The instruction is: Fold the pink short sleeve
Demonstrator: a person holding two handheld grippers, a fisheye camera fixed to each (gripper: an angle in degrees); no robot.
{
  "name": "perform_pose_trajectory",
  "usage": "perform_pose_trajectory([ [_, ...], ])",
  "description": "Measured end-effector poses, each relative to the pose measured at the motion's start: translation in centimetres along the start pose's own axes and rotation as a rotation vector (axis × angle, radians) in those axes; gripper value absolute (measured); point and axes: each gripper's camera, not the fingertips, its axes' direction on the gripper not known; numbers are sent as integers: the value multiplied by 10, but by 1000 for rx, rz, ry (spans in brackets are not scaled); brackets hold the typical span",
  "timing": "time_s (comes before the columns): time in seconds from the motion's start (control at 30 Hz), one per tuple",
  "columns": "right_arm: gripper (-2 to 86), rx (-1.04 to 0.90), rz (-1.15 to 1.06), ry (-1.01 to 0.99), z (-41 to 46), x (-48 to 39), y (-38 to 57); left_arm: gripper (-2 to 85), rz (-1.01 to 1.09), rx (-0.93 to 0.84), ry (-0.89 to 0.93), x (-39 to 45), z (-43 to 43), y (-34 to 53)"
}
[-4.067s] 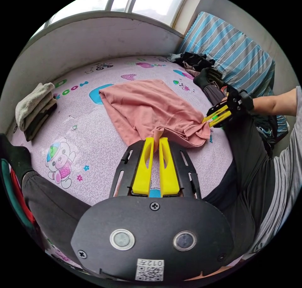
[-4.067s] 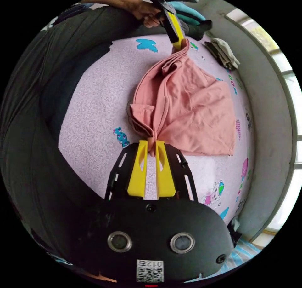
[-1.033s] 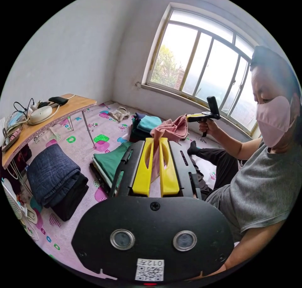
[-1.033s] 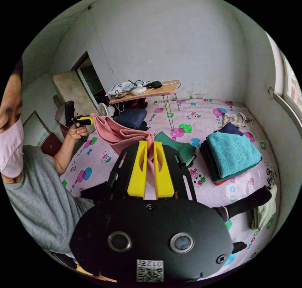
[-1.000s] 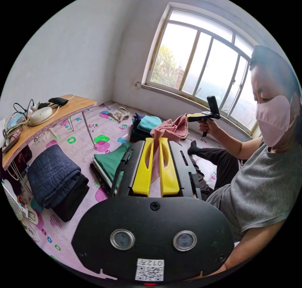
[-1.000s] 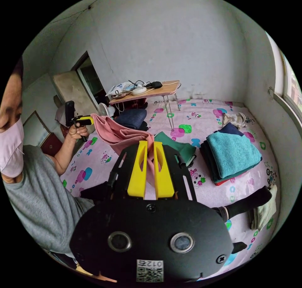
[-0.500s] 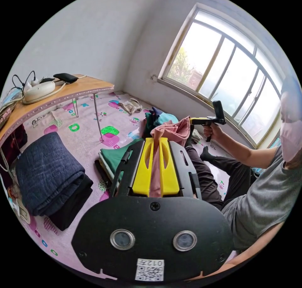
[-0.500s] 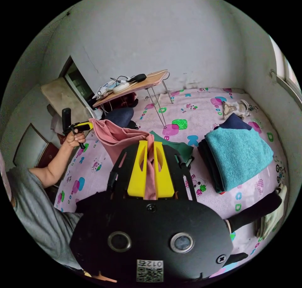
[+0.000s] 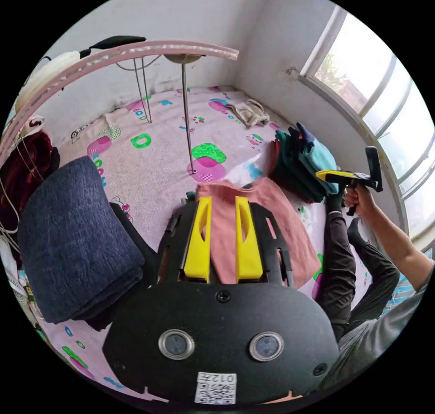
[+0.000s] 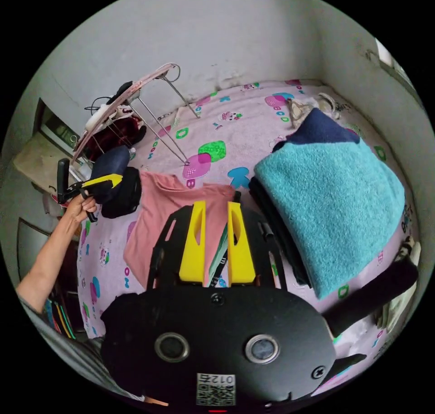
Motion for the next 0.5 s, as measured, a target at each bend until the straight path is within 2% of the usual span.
perform_pose_trajectory([
  [0.13, 69, -97, 81, -201, -4, 23, 99, 74, 7, -26, 73, 14, 1, 20],
  [0.3, 72, -272, 197, -294, 4, 34, 213, 77, -55, -92, 181, 26, -2, 90],
  [0.5, 78, -272, 321, -350, 1, 50, 292, 85, -61, -153, 113, 42, 14, 134],
])
